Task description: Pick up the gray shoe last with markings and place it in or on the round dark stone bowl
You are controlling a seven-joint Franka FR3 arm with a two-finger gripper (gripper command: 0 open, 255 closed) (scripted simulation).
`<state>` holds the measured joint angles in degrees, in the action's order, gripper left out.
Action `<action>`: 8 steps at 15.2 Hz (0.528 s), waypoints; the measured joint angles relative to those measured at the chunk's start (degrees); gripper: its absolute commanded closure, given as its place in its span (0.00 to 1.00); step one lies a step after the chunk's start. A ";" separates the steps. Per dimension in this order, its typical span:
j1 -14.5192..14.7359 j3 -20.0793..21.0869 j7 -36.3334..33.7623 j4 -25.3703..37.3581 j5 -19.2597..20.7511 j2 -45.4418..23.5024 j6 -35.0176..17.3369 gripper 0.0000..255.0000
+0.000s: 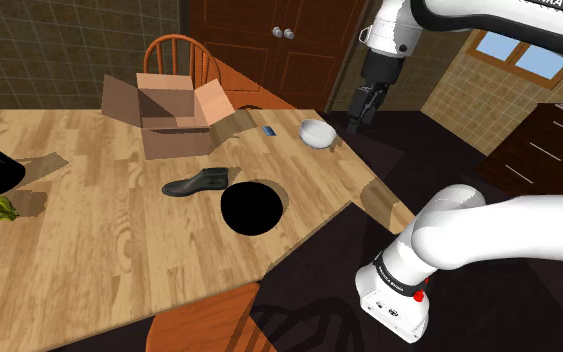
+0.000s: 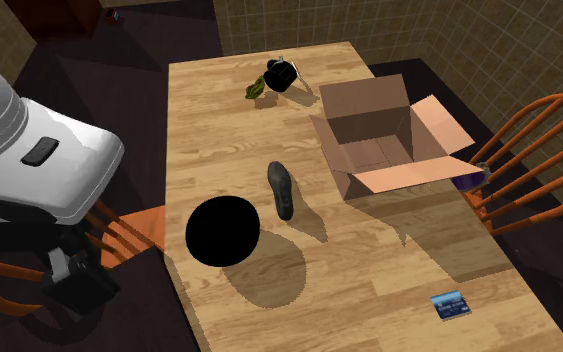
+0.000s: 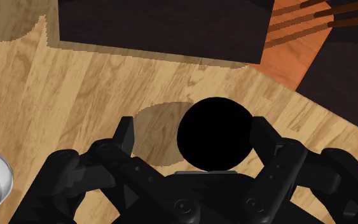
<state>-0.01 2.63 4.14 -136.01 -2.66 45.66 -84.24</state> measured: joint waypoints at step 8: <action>1.98 -1.04 7.63 -1.11 2.03 -9.92 -11.32 0.00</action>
<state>1.97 1.59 11.78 -137.12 -0.63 35.74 -95.56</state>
